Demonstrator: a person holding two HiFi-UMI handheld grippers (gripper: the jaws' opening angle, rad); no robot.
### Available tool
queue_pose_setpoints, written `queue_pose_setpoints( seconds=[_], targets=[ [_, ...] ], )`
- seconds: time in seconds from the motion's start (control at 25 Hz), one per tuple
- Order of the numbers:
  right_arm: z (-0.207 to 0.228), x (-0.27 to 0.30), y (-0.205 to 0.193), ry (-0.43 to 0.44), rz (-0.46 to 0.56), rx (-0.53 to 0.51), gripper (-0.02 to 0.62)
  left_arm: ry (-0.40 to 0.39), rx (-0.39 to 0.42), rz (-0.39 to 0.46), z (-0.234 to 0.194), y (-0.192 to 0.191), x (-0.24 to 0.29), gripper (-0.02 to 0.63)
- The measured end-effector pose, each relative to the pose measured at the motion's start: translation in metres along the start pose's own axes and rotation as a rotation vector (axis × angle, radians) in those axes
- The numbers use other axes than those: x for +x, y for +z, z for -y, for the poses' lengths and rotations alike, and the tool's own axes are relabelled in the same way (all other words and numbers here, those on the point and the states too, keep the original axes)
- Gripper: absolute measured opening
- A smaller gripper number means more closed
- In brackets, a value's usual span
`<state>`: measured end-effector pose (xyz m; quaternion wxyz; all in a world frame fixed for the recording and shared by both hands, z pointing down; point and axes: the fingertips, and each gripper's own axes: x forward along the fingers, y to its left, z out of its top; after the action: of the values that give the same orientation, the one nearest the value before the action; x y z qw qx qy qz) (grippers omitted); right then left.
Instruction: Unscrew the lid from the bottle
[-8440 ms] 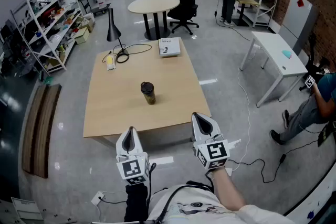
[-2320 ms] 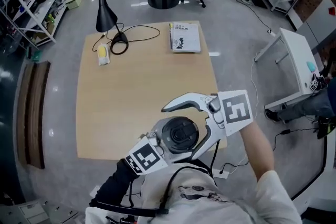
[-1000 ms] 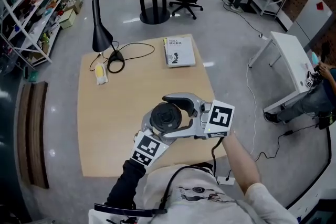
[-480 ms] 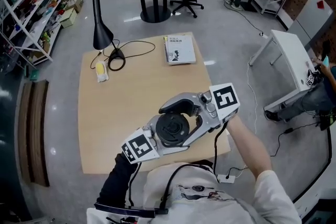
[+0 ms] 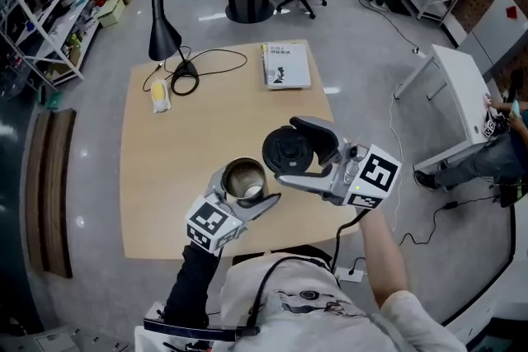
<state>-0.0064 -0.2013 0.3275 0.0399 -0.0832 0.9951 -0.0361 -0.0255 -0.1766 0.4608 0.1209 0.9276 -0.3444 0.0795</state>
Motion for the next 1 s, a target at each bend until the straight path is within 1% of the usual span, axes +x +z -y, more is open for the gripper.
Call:
queue_pose_setpoints(
  seconds=[0.08,0.16,0.24,0.28,0.32,0.4,0.48,0.64,0.76,0.88,1.0],
  targets=[
    [0.018,-0.014,-0.004,-0.189,0.007,-0.025,0.443,0.168,-0.033,0.031,-0.029,-0.003,-0.011,0.423],
    [0.032,-0.028,-0.009,-0.344,0.012,-0.037,0.443,0.351,-0.028,0.044,-0.054,-0.003,-0.025,0.423],
    [0.042,-0.042,-0.017,-0.454,0.005,-0.039,0.443,0.512,-0.007,0.047,-0.073,-0.001,-0.038,0.423],
    [0.046,-0.049,-0.022,-0.494,-0.001,-0.040,0.443,0.570,-0.001,0.050,-0.079,0.001,-0.043,0.423],
    [0.050,-0.057,-0.026,-0.526,-0.006,-0.042,0.443,0.609,0.002,0.057,-0.082,0.003,-0.047,0.425],
    [0.055,-0.073,-0.032,-0.576,-0.010,-0.046,0.443,0.656,0.000,0.073,-0.085,0.005,-0.051,0.423],
    [0.059,-0.087,-0.033,-0.608,-0.007,-0.051,0.443,0.697,0.001,0.078,-0.083,0.006,-0.058,0.423],
    [0.058,-0.105,-0.033,-0.645,-0.020,-0.071,0.442,0.764,0.024,0.047,-0.073,0.009,-0.079,0.424],
    [0.048,-0.115,-0.038,-0.670,-0.025,-0.065,0.442,0.776,0.017,0.026,-0.065,0.003,-0.095,0.425],
    [0.032,-0.113,-0.042,-0.699,-0.026,-0.058,0.442,0.778,0.006,0.044,-0.063,0.000,-0.113,0.425],
    [0.014,-0.107,-0.040,-0.720,-0.019,-0.050,0.440,0.760,0.005,0.062,-0.058,-0.001,-0.131,0.425]
  ],
)
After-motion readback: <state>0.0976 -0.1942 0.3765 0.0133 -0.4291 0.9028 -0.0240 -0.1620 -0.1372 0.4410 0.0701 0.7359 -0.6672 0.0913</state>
